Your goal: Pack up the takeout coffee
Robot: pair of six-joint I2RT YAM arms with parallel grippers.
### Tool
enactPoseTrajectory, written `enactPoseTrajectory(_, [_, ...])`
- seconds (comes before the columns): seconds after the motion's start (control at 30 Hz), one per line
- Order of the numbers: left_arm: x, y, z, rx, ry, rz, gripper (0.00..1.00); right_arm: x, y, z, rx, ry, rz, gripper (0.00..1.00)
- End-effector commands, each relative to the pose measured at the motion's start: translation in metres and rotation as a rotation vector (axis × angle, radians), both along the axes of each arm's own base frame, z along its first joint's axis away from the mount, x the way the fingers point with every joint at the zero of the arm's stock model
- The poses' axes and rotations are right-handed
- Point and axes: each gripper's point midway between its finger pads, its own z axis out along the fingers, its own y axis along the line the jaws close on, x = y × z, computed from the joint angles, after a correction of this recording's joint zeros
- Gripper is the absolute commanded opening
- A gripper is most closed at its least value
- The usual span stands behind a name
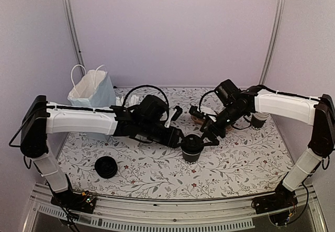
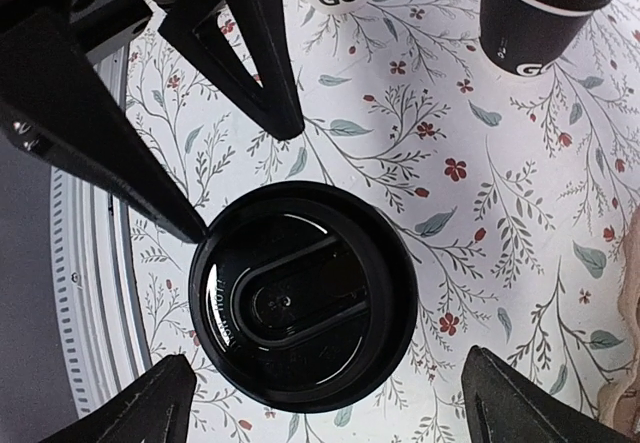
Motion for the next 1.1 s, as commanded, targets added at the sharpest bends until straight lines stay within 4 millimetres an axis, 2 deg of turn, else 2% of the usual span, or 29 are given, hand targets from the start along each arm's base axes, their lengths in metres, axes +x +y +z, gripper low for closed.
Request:
enactPoseTrajectory(0.0, [-0.019, 0.012, -0.003, -0.008, 0.099, 0.037, 0.57, 0.004, 0.009, 0.023, 0.076, -0.108, 0.106, 0.97])
enactPoseTrajectory(0.17, [-0.029, 0.004, -0.009, -0.064, 0.15, 0.0, 0.58, 0.006, 0.016, 0.028, 0.095, -0.167, 0.189, 0.99])
enactPoseTrajectory(0.37, [-0.023, -0.001, -0.017, -0.08, 0.186, 0.009, 0.56, 0.008, 0.02, 0.024, 0.09, -0.193, 0.237, 0.99])
enactPoseTrajectory(0.6, [-0.011, 0.006, -0.028, -0.068, 0.206, 0.034, 0.53, -0.008, 0.017, 0.002, 0.073, -0.084, 0.246, 0.99])
enactPoseTrajectory(0.9, [-0.001, 0.017, -0.043, -0.033, 0.228, 0.045, 0.51, -0.041, 0.0, 0.004, 0.076, 0.018, 0.248, 0.96])
enactPoseTrajectory(1.07, [0.0, 0.019, -0.048, -0.033, 0.258, 0.04, 0.5, -0.043, -0.001, 0.012, 0.091, 0.042, 0.224, 0.96])
